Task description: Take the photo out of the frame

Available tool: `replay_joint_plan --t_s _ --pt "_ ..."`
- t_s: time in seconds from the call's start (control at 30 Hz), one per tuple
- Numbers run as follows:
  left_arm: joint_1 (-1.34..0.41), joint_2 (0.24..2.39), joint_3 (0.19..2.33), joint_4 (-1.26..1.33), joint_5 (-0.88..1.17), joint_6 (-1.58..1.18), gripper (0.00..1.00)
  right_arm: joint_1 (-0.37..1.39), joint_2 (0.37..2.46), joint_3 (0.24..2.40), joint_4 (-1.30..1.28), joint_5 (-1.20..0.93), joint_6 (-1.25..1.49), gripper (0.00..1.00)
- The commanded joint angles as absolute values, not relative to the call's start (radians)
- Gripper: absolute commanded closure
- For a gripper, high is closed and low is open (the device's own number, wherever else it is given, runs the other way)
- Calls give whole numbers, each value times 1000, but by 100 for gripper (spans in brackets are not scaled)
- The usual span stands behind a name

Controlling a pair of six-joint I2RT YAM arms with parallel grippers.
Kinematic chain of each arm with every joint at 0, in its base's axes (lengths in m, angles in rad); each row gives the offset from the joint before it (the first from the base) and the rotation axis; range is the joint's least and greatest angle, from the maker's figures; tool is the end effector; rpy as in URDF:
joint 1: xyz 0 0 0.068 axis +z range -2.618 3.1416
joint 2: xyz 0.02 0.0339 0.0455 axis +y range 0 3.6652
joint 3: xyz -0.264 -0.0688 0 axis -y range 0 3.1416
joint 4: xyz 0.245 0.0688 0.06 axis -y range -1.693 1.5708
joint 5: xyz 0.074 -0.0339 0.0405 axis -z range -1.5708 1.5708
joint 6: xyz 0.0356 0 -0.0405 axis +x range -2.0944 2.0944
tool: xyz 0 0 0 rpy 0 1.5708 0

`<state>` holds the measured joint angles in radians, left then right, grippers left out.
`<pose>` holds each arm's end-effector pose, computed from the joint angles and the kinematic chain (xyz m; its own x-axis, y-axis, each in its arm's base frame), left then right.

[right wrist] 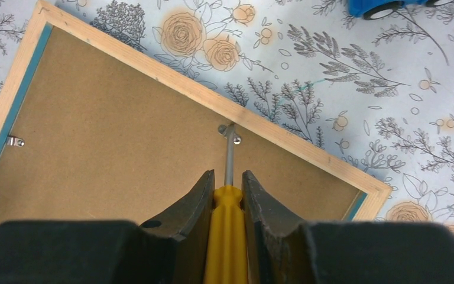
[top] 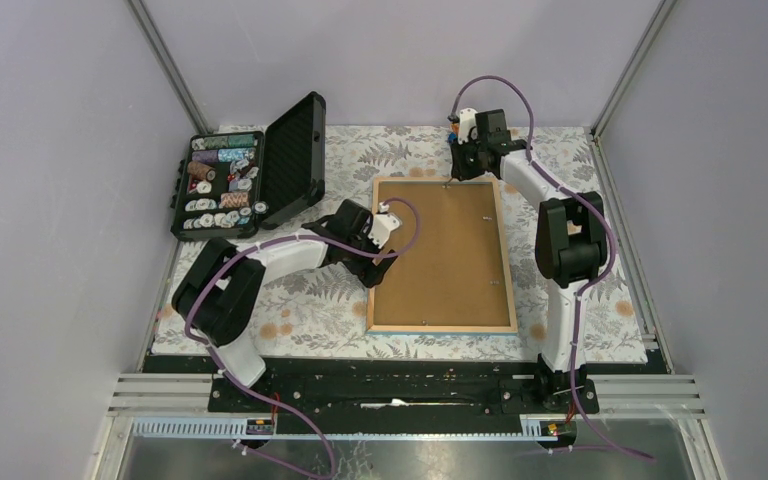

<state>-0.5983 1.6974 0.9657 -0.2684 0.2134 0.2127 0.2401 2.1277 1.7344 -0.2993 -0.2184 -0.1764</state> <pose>0.2721 -0.1946 0.1648 -0.5435 0.6202 -0.5657 0.7773 0.6263 -0.0602 0.4766 0.1246 0.2297 -0.5414 -0.3089 -0.7819 -0.4968 0.8678 0.0012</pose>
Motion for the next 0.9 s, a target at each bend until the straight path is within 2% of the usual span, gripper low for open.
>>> replay_joint_plan --t_s 0.0,0.43,0.87 --pt "-590 1723 1001 -239 216 229 9 268 2150 1753 -319 -330 -181 100" --pt "-585 1731 1012 -256 229 229 10 270 2162 1781 -394 -276 -210 100" --pt "-584 1723 1010 -261 227 227 10 242 2133 1764 -325 -138 17 100"
